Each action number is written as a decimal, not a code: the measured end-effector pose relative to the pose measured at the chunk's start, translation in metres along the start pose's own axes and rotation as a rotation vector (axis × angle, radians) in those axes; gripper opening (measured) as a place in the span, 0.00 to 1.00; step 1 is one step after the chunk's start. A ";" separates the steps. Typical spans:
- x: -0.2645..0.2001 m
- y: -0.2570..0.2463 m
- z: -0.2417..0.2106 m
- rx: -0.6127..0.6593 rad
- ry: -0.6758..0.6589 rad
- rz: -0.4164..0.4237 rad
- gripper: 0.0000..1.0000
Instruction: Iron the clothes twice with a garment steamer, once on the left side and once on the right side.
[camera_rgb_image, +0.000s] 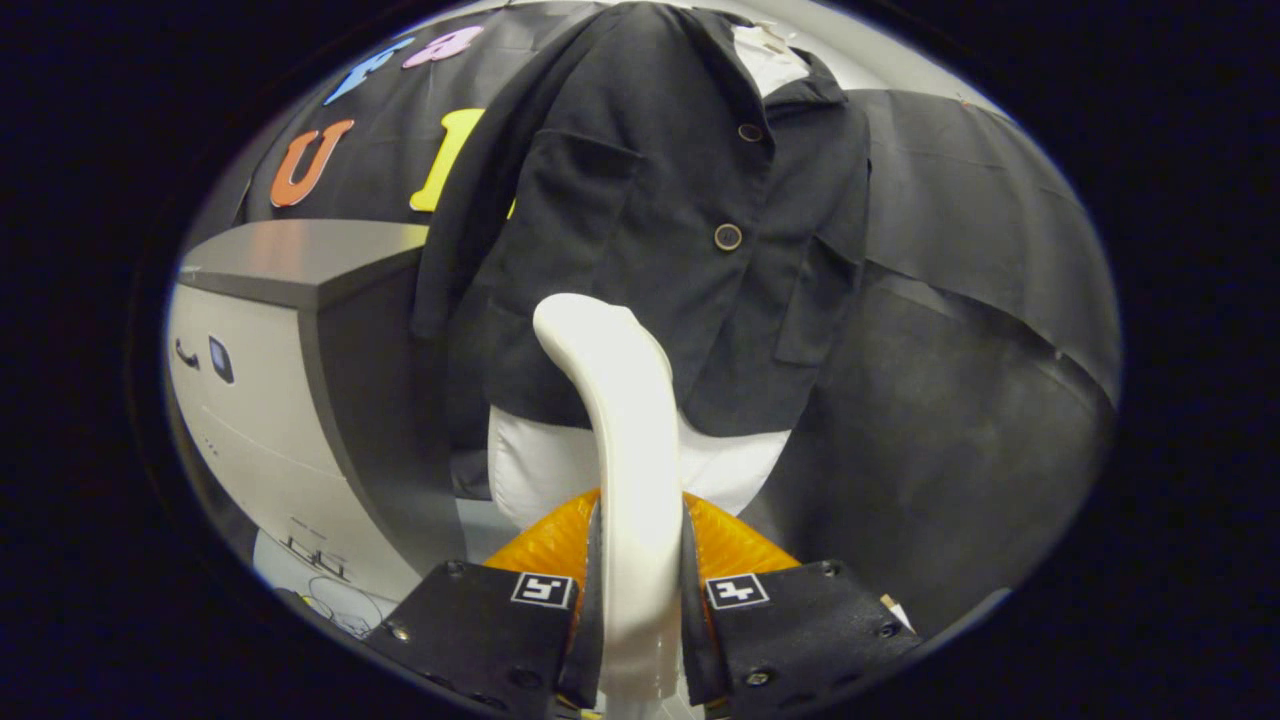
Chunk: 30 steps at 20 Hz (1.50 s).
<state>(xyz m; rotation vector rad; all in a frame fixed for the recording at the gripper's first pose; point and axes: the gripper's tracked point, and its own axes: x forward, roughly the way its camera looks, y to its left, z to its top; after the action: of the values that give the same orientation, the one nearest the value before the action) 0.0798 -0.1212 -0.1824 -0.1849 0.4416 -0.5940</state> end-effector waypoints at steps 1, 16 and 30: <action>0.001 0.002 -0.006 -0.006 0.010 0.000 0.35; -0.050 -0.030 0.019 0.096 -0.010 -0.048 0.35; -0.107 -0.232 0.252 0.360 -0.494 -0.172 0.35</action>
<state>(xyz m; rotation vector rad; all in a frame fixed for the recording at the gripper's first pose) -0.0008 -0.2377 0.1471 -0.0212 -0.1636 -0.7591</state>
